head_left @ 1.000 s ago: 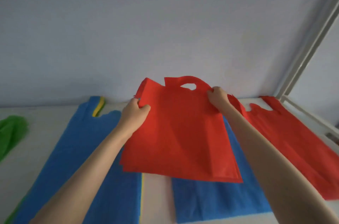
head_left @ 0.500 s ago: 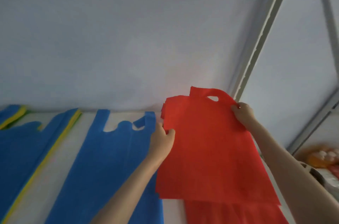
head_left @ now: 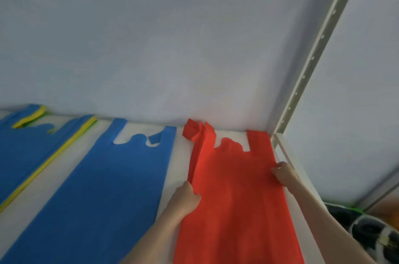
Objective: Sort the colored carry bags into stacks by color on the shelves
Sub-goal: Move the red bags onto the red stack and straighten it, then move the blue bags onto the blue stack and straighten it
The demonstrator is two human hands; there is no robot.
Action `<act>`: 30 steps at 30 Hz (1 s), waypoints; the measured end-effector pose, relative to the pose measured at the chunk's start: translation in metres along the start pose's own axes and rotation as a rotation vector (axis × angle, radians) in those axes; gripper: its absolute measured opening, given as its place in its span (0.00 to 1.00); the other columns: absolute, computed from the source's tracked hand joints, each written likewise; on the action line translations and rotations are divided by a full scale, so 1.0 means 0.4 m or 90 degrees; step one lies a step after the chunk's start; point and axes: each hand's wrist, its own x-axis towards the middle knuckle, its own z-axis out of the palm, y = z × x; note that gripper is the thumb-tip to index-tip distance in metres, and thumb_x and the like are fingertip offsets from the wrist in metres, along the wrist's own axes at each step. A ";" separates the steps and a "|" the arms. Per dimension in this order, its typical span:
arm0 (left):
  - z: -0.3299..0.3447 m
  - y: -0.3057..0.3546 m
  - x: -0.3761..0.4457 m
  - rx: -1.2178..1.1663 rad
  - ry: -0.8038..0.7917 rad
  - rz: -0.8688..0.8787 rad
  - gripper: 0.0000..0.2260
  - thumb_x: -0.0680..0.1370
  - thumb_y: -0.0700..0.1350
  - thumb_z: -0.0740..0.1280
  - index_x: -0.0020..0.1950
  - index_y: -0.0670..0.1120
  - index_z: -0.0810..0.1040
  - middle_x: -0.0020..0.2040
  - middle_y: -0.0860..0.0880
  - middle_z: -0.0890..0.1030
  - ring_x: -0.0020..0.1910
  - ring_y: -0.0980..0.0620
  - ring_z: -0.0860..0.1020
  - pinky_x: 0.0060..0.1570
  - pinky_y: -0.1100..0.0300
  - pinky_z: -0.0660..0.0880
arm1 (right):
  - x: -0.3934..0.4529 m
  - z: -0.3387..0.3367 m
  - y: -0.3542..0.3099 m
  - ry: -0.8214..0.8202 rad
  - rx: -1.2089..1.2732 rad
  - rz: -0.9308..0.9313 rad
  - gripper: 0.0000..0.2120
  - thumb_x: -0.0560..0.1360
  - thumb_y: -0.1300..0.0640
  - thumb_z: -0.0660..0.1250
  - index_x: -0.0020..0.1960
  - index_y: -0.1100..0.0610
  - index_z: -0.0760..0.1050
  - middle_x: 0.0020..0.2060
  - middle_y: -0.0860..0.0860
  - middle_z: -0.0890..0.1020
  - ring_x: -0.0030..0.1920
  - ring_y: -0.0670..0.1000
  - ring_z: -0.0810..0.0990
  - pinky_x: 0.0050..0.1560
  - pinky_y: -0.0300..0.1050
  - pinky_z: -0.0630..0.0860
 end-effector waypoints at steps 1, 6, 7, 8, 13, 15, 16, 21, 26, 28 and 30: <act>-0.006 -0.002 0.000 0.020 0.014 0.001 0.16 0.78 0.44 0.58 0.63 0.38 0.68 0.62 0.41 0.75 0.61 0.43 0.75 0.58 0.55 0.72 | -0.008 0.001 -0.012 0.013 -0.025 -0.004 0.17 0.75 0.61 0.60 0.61 0.68 0.70 0.51 0.63 0.78 0.51 0.60 0.78 0.45 0.45 0.72; -0.082 -0.041 0.016 0.062 0.109 0.036 0.13 0.78 0.41 0.57 0.60 0.38 0.72 0.59 0.42 0.78 0.59 0.44 0.76 0.57 0.55 0.73 | -0.056 0.025 -0.100 0.142 -0.131 -0.080 0.20 0.75 0.67 0.55 0.66 0.68 0.64 0.65 0.68 0.67 0.67 0.65 0.65 0.67 0.54 0.63; -0.105 -0.056 0.019 0.070 0.129 0.039 0.13 0.78 0.40 0.56 0.60 0.39 0.72 0.58 0.43 0.78 0.58 0.44 0.76 0.55 0.55 0.73 | -0.066 0.035 -0.126 0.136 -0.130 -0.119 0.19 0.75 0.67 0.55 0.65 0.67 0.66 0.64 0.67 0.68 0.67 0.65 0.65 0.66 0.53 0.64; -0.129 -0.071 0.020 0.084 0.148 0.043 0.12 0.79 0.40 0.56 0.60 0.39 0.72 0.57 0.44 0.77 0.57 0.45 0.76 0.53 0.56 0.72 | -0.074 0.050 -0.152 0.120 -0.130 -0.159 0.17 0.76 0.66 0.56 0.64 0.65 0.69 0.63 0.65 0.70 0.66 0.64 0.66 0.65 0.53 0.65; -0.271 -0.162 0.031 0.198 0.223 0.081 0.08 0.80 0.39 0.54 0.56 0.41 0.71 0.54 0.45 0.76 0.51 0.46 0.76 0.46 0.54 0.72 | -0.161 0.145 -0.302 0.071 -0.151 -0.294 0.15 0.77 0.62 0.57 0.62 0.62 0.72 0.59 0.62 0.74 0.64 0.62 0.70 0.62 0.51 0.68; -0.335 -0.208 0.039 0.252 0.247 0.090 0.09 0.80 0.39 0.54 0.57 0.40 0.70 0.56 0.44 0.76 0.55 0.45 0.76 0.44 0.55 0.70 | -0.208 0.185 -0.365 0.067 -0.155 -0.312 0.16 0.77 0.62 0.57 0.63 0.60 0.72 0.61 0.60 0.73 0.64 0.61 0.70 0.62 0.51 0.68; -0.369 -0.233 0.040 0.277 0.255 0.092 0.10 0.80 0.39 0.54 0.58 0.39 0.70 0.57 0.43 0.76 0.56 0.44 0.76 0.46 0.55 0.71 | -0.231 0.205 -0.394 0.069 -0.162 -0.321 0.16 0.77 0.61 0.57 0.63 0.60 0.72 0.61 0.59 0.73 0.64 0.60 0.70 0.61 0.51 0.69; -0.522 -0.373 0.034 0.397 0.301 0.074 0.12 0.80 0.38 0.54 0.63 0.39 0.68 0.61 0.43 0.74 0.61 0.45 0.73 0.53 0.53 0.74 | -0.347 0.314 -0.542 0.078 -0.212 -0.367 0.17 0.78 0.59 0.55 0.66 0.58 0.69 0.64 0.58 0.70 0.67 0.58 0.67 0.63 0.51 0.67; -0.644 -0.517 0.013 0.410 0.321 0.040 0.11 0.80 0.39 0.55 0.61 0.39 0.70 0.60 0.42 0.75 0.62 0.44 0.73 0.51 0.52 0.74 | -0.449 0.444 -0.694 0.070 -0.252 -0.418 0.17 0.79 0.58 0.54 0.66 0.59 0.67 0.64 0.57 0.69 0.66 0.57 0.66 0.63 0.50 0.67; -0.689 -0.591 0.004 0.377 0.319 0.019 0.11 0.80 0.40 0.55 0.60 0.39 0.70 0.59 0.42 0.75 0.60 0.44 0.73 0.50 0.53 0.73 | -0.490 0.503 -0.754 0.057 -0.250 -0.419 0.16 0.79 0.58 0.53 0.66 0.60 0.66 0.64 0.58 0.68 0.65 0.57 0.67 0.61 0.49 0.68; -0.729 -0.675 0.005 0.319 0.326 0.005 0.11 0.81 0.42 0.56 0.60 0.39 0.70 0.58 0.42 0.75 0.59 0.44 0.74 0.49 0.53 0.73 | -0.533 0.562 -0.808 0.027 -0.227 -0.413 0.16 0.79 0.59 0.53 0.66 0.60 0.67 0.63 0.58 0.68 0.65 0.57 0.67 0.59 0.49 0.70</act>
